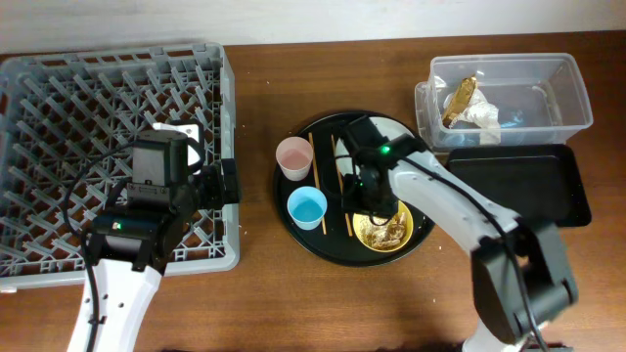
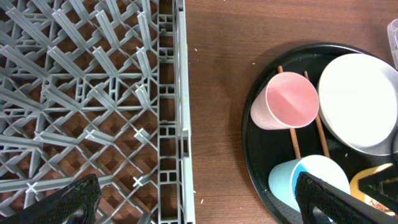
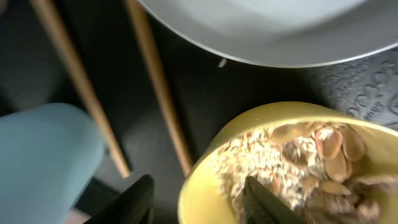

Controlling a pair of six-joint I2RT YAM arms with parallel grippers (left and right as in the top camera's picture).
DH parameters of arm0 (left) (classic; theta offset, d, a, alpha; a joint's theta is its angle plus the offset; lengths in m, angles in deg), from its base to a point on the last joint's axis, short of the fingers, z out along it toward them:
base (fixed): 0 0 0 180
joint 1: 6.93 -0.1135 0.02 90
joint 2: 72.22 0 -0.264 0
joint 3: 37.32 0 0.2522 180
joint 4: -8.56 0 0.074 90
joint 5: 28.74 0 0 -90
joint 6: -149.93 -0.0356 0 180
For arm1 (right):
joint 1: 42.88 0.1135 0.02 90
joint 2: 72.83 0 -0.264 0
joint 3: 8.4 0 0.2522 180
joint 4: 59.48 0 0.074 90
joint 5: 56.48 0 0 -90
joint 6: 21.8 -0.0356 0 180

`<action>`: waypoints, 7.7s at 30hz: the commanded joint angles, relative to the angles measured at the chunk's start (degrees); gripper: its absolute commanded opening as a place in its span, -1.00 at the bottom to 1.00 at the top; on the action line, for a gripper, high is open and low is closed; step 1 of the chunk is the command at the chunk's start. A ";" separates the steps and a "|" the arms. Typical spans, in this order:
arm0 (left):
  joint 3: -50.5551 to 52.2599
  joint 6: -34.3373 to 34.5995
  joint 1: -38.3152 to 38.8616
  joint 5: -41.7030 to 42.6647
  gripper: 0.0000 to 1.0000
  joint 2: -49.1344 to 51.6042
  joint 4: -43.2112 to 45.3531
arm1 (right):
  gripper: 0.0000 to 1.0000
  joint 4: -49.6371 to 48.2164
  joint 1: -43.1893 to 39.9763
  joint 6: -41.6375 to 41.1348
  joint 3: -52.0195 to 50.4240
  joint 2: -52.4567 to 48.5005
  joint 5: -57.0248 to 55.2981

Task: Sort waste into correct bins and load items into the dishwasher rack
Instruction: 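Grasp the rim of the yellow bowl with the right gripper, then tip the yellow bowl's scraps onto the black tray, then return the yellow bowl to the round tray with the right gripper, then grasp the blue cup with the right gripper and lift it, then hand the blue cup from the right gripper to the left gripper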

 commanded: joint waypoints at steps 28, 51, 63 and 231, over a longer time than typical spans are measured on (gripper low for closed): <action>-0.90 0.52 0.11 -0.81 0.99 -0.48 -1.38 | -0.92 6.97 0.07 9.27 0.81 -2.60 -5.44; -0.90 0.52 0.11 -0.81 0.99 -0.48 -1.36 | -0.92 36.70 -43.58 57.11 30.36 7.56 30.16; -0.90 0.52 0.11 -0.81 0.99 -0.48 -1.36 | -0.92 15.19 -66.66 66.14 3.58 6.47 57.66; -0.90 0.98 -4.13 89.74 0.99 18.38 36.68 | -0.92 -28.13 -11.82 20.52 4.52 17.38 51.25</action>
